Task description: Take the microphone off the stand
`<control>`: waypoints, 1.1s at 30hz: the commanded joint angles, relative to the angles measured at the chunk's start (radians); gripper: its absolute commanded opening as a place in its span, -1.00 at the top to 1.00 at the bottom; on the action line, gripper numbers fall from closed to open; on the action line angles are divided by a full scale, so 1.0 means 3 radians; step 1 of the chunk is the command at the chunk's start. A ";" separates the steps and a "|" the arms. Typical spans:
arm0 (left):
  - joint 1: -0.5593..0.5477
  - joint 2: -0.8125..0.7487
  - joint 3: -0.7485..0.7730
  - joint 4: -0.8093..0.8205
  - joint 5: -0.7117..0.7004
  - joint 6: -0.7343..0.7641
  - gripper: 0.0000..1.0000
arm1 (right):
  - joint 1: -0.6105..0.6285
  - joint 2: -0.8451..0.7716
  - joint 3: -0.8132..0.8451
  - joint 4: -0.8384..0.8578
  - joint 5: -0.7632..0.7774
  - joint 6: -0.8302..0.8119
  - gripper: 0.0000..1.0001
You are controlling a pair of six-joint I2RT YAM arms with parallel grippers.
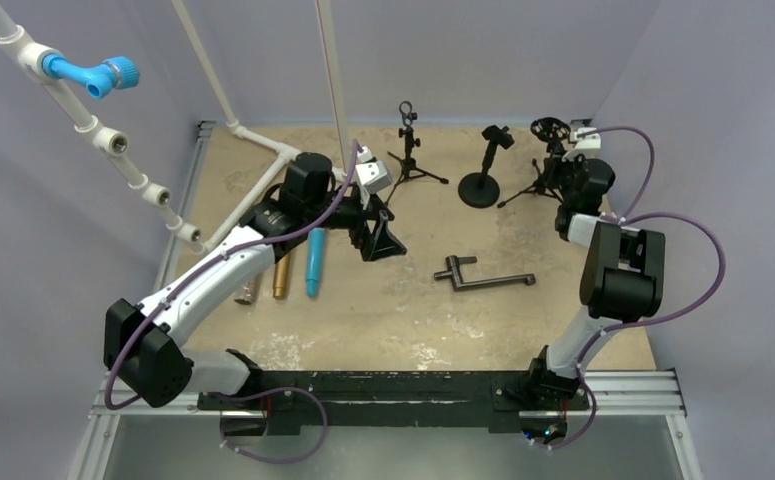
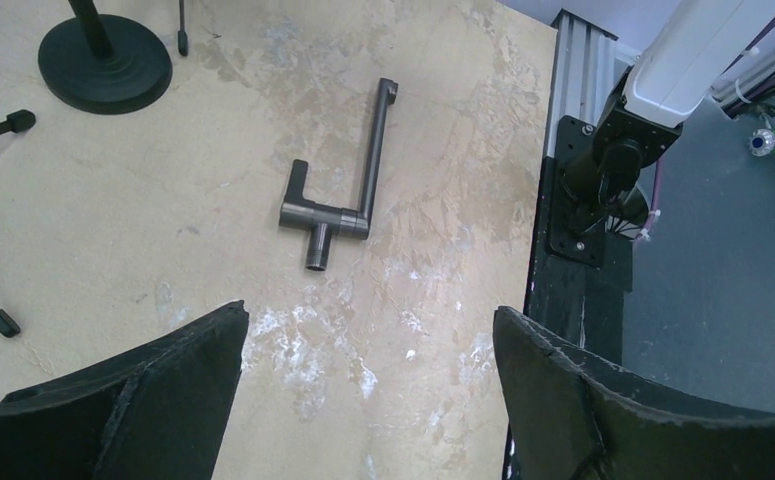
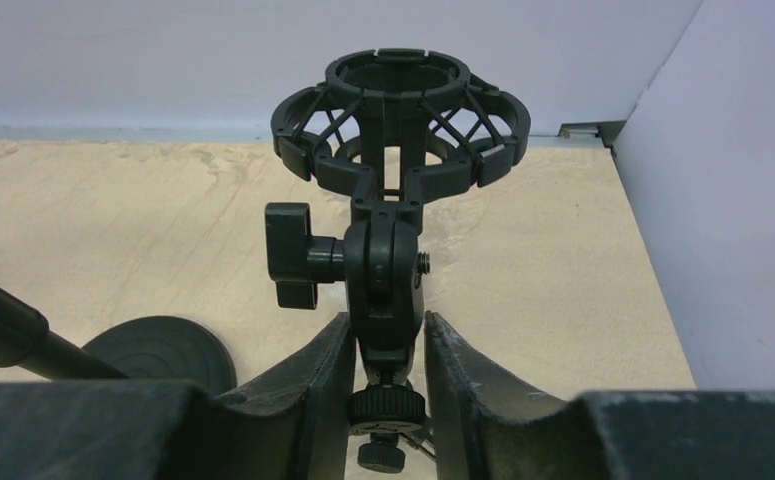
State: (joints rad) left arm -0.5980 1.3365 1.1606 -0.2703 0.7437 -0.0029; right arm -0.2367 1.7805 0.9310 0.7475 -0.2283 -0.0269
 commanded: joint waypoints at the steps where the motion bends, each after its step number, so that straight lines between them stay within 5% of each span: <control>1: -0.0015 -0.0145 0.0020 0.0091 -0.0047 0.0121 -0.81 | -0.0022 0.0045 0.0104 -0.0029 0.0035 -0.0068 0.26; 14: -0.0012 -0.0239 0.0023 0.0061 -0.0420 0.0148 -0.99 | -0.0020 -0.0225 0.0064 -0.0529 0.0014 0.0007 -0.76; 25: 0.0049 -0.0451 -0.0107 0.0180 -0.1687 0.0163 -1.00 | -0.0023 -0.0786 -0.0002 -0.1114 0.0236 -0.0084 -0.94; 33: 0.0261 -0.0480 -0.0116 0.0227 -0.2019 -0.0098 -1.00 | -0.0023 -0.1255 0.0224 -0.1788 0.0695 0.0064 -0.97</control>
State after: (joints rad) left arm -0.5522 1.2205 1.1301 -0.2478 0.2264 0.0174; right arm -0.2390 1.4609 0.9340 0.3237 -0.1131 -0.0273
